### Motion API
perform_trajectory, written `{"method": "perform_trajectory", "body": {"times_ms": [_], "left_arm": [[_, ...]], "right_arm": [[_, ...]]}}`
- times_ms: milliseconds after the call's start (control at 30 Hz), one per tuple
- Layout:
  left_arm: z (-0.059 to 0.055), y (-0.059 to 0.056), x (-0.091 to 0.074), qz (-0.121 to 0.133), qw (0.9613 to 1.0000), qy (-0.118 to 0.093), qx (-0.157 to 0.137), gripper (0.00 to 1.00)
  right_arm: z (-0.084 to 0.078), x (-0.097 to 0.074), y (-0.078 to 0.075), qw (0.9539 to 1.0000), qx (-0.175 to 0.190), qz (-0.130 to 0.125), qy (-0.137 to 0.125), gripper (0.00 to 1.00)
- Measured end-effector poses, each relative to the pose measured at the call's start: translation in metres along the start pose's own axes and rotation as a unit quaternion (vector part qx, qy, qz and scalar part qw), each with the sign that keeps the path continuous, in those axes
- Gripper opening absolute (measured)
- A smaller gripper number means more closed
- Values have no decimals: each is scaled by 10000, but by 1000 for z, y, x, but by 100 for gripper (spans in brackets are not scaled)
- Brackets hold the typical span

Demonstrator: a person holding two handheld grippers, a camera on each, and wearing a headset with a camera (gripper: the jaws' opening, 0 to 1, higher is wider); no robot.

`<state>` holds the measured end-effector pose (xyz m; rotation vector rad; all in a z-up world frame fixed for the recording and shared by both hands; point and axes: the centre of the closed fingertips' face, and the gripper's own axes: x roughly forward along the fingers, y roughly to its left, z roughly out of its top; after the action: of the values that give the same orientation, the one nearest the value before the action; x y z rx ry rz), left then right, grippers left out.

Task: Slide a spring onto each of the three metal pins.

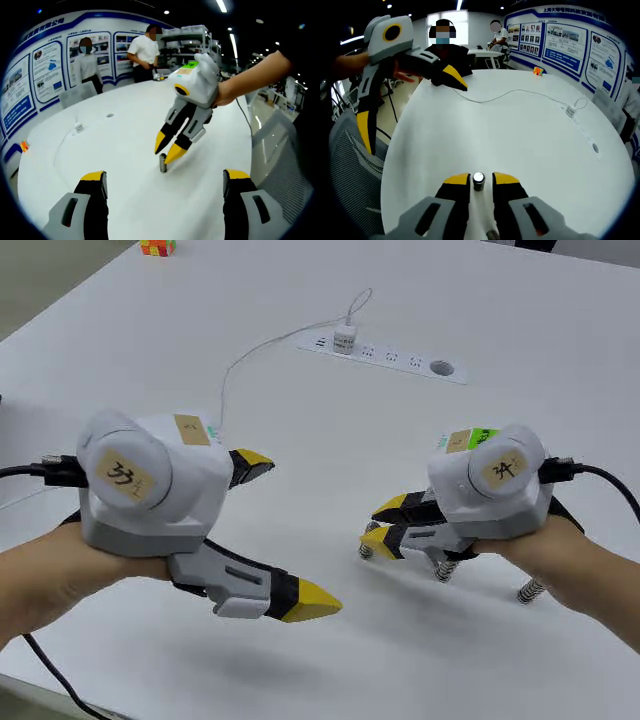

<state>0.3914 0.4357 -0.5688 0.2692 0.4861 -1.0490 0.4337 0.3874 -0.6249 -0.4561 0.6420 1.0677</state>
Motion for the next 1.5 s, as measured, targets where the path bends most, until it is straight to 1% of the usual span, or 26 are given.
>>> {"method": "perform_trajectory", "body": {"times_ms": [133, 167, 200, 233, 267, 300, 333, 400, 433, 533, 667, 733, 767, 833, 967, 1000, 1100, 1167, 1233, 1333, 1500], "left_arm": [[1, 1, 0, 16, 10000, 23, 39, 98], [1, 1, 0, 17, 10000, 30, 46, 98], [2, 1, 0, 19, 10000, 31, 57, 98], [2, 1, 0, 21, 10000, 42, 77, 98], [2, 0, 1, 19, 9999, 58, 86, 98], [3, 0, 1, 9, 9999, 62, 94, 98], [5, -1, 2, -17, 9999, 57, 112, 97], [7, -2, 3, -26, 9999, 42, 131, 98], [10, -1, 4, -36, 9999, 25, 130, 98], [15, 0, 5, -24, 10000, -48, 63, 97], [25, -4, 4, -109, 9998, -131, 87, 98], [28, -7, 4, -147, 9997, -143, 118, 99], [30, -8, 4, -183, 9996, -159, 152, 99], [31, -10, 4, -205, 9995, -158, 166, 100], [31, -8, 4, -176, 9997, -118, 137, 100], [32, -8, 4, -162, 9997, -159, 86, 100], [37, -6, 4, -127, 9996, -258, 2, 100], [40, -6, 2, -106, 9994, -328, -22, 100], [41, -6, 2, -96, 9993, -349, -23, 100], [44, -7, -1, -119, 9991, -398, -13, 100], [42, -10, -3, -151, 9991, -399, 23, 100]], "right_arm": [[7, -13, -6, 9998, 46, -133, -148, 19], [8, -20, -8, 9995, 90, -200, -209, 19], [11, -25, -11, 9989, 181, -293, -306, 20], [17, -33, -13, 9970, 391, -392, -540, 20], [19, -40, -12, 9958, 486, -404, -657, 20], [18, -45, -13, 9952, 539, -418, -702, 20], [14, -54, -15, 9950, 528, -483, -690, 20], [9, -65, -17, 9945, 533, -583, -693, 21], [5, -74, -18, 9940, 544, -646, -693, 21], [-5, -96, -24, 9918, 629, -842, -726, 21], [-16, -127, -33, 9859, 880, -1097, -906, 22], [-22, -139, -35, 9845, 900, -1185, -926, 23], [-25, -147, -37, 9830, 942, -1255, -954, 23], [-31, -160, -39, 9807, 1020, -1342, -996, 24], [-41, -182, -41, 9779, 1067, -1479, -1022, 26], [-45, -188, -42, 9762, 1101, -1551, -1042, 27], [-52, -200, -42, 9736, 1221, -1583, -1102, 27], [-57, -207, -42, 9726, 1239, -1631, -1096, 28], [-59, -212, -42, 9722, 1250, -1652, -1095, 29], [-61, -220, -40, 9705, 1298, -1652, -1185, 30], [-64, -229, -37, 9705, 1279, -1674, -1171, 34]]}}
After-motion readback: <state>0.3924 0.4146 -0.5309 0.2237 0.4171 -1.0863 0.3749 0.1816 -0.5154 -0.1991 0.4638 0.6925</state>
